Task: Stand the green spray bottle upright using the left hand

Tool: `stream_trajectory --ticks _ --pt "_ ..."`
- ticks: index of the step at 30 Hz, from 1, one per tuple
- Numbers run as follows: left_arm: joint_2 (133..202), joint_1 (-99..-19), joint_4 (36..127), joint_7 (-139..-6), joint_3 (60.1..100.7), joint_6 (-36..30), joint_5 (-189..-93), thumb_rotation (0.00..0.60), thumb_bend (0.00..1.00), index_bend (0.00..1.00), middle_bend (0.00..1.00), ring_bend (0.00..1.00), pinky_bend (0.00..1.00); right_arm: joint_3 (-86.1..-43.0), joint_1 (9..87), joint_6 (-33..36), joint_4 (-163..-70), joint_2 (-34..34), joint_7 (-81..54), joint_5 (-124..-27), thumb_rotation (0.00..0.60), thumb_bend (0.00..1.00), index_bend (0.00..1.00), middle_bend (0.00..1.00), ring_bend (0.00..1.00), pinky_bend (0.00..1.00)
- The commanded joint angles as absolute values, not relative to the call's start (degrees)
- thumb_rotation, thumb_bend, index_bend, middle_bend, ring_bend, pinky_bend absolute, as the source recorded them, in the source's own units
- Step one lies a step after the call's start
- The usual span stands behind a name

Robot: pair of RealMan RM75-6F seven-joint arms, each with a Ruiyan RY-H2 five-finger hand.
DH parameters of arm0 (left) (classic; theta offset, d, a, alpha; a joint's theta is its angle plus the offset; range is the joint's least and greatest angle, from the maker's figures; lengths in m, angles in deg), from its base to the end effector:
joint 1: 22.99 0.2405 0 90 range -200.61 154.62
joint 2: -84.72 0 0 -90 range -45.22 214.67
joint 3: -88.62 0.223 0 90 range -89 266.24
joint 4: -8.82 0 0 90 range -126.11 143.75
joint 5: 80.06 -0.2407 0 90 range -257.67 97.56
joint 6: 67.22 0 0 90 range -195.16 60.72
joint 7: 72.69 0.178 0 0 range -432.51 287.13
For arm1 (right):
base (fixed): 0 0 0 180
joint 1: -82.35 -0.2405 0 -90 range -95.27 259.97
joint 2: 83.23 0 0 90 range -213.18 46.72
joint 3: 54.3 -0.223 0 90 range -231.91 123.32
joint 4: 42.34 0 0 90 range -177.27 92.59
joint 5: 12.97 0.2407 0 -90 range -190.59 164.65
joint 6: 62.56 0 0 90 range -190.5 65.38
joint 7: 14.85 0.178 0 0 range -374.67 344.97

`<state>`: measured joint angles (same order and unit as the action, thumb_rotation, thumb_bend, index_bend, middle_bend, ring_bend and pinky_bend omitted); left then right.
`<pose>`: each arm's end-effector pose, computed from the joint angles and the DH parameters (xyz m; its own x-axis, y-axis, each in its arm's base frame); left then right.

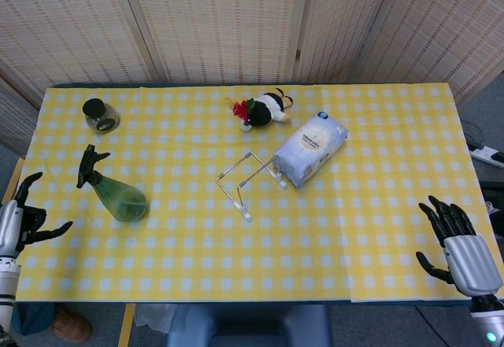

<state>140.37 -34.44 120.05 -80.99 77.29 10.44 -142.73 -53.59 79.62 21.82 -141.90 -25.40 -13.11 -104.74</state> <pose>-0.2574 0.2646 0.1427 -0.0039 -0.0418 0.9991 0.9809 0.1941 0.0120 -0.2755 -0.1872 0.1170 0.3614 -0.0938 0.9277 -0.9319 -0.0699 0.3560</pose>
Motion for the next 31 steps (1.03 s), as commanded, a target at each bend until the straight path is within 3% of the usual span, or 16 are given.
stream_trajectory --ticks 1,5,7,10,14,17,20,23,31 --pt "142.47 -28.2 115.42 -82.59 83.41 18.16 -155.21 0.6 0.13 0.19 1.0 1.0 1.0 -53.55 79.46 21.48 -141.97 -25.12 -13.76 -104.69 0.6 0.35 0.0 0.0 0.0 0.0" --pt "148.01 -25.42 107.31 -83.23 86.83 23.62 -164.3 0.6 0.13 0.19 1.0 1.0 1.0 -53.51 79.5 21.33 -142.31 -24.64 -15.0 -104.5 0.6 0.35 0.0 0.0 0.0 0.0" --pt "149.47 -24.91 105.14 -81.2 88.02 24.22 -166.35 0.6 0.13 0.19 0.98 0.95 0.95 -53.63 79.44 21.23 -142.27 -24.38 -15.56 -104.26 0.6 0.35 0.0 0.0 0.0 0.0" --pt "149.33 -24.56 105.24 -79.05 89.16 24.66 -168.74 0.6 0.13 0.2 0.81 0.72 0.7 -53.76 79.23 20.67 -142.26 -24.09 -16.24 -103.75 0.6 0.35 0.0 0.0 0.0 0.0" --pt "147.81 -24.41 107.79 -72.33 91.17 20.82 -167.15 0.6 0.13 0.2 0.44 0.35 0.2 -53.58 79.2 20.64 -142.39 -23.95 -16.81 -104.11 0.6 0.35 0.0 0.0 0.0 0.0" --pt "147.56 -24.3 110.58 -64.36 91.22 19.36 -164.42 0.6 0.13 0.17 0.24 0.12 0.01 -53.44 79.34 20.92 -142.39 -23.93 -16.85 -104.41 0.6 0.35 0.0 0.0 0.0 0.0" --pt "149.09 -23.7 111.85 -56.99 90.67 20.76 -163.35 0.6 0.13 0.1 0.11 0.03 0.0 -53.42 79.38 21.02 -142.34 -24.02 -16.65 -104.48 0.6 0.35 0.0 0.0 0.0 0.0" --pt "150.77 -23.39 110.98 -52.57 89.57 22.24 -162.56 0.6 0.13 0.03 0.01 0.0 0.0 -53.39 79.33 20.98 -142.31 -24.06 -16.59 -104.56 0.6 0.35 0.0 0.0 0.0 0.0" --pt "151.75 -23.88 108.76 -53.49 89.17 21.14 -162.88 0.6 0.13 0.0 0.0 0.0 0.0 -53.23 79.19 20.77 -142.44 -24.0 -16.63 -104.88 0.6 0.35 0.0 0.0 0.0 0.0"
